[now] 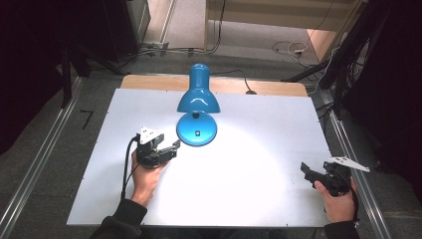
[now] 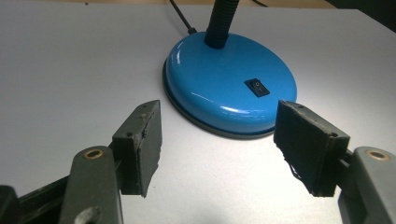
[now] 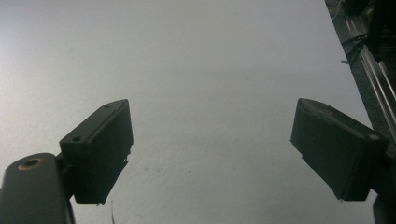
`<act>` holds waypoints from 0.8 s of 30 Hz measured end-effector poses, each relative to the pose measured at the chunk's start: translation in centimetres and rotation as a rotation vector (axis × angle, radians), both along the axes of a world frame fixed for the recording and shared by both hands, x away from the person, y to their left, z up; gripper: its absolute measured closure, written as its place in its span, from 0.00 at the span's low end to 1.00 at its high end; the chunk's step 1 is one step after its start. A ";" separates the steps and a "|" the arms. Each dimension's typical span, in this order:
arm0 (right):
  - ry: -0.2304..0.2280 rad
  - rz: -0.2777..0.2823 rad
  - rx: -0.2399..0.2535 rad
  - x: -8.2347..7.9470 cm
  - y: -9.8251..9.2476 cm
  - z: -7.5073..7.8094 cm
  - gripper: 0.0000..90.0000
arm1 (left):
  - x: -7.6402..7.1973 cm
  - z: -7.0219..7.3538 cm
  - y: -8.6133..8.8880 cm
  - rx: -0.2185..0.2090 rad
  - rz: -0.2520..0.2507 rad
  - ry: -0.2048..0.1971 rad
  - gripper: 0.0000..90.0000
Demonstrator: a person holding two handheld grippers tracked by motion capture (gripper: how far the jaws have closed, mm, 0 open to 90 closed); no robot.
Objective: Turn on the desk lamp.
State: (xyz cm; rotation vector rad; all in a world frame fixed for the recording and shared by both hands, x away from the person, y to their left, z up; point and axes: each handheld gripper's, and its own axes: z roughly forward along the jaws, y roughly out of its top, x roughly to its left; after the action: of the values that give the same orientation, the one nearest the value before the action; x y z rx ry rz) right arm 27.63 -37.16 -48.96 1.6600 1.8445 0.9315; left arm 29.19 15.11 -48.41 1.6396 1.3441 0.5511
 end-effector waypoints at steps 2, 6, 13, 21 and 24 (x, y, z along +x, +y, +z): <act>0.000 0.000 0.000 0.0 0.0 0.0 0.13 | -0.1 0.0 0.2 -0.003 -0.004 0.003 0.35; 0.000 0.000 0.001 0.0 0.0 0.0 0.13 | -0.4 0.0 0.3 -0.003 -0.007 0.006 0.35; -0.001 0.001 0.001 0.0 -0.1 0.0 0.13 | -0.9 0.2 0.9 -0.005 0.000 0.005 0.33; -0.002 0.002 0.001 0.0 -0.1 0.0 0.13 | -1.6 0.2 2.1 -0.007 0.013 0.009 0.30; 0.001 0.003 0.003 0.0 -0.1 0.0 0.13 | -1.9 0.1 2.4 -0.002 0.017 0.009 0.30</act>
State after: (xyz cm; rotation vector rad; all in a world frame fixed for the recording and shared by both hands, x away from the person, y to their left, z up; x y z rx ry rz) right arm 27.58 -37.23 -48.96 1.6602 1.8475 0.9346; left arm 27.27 17.53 -48.27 1.6323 1.3664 0.5532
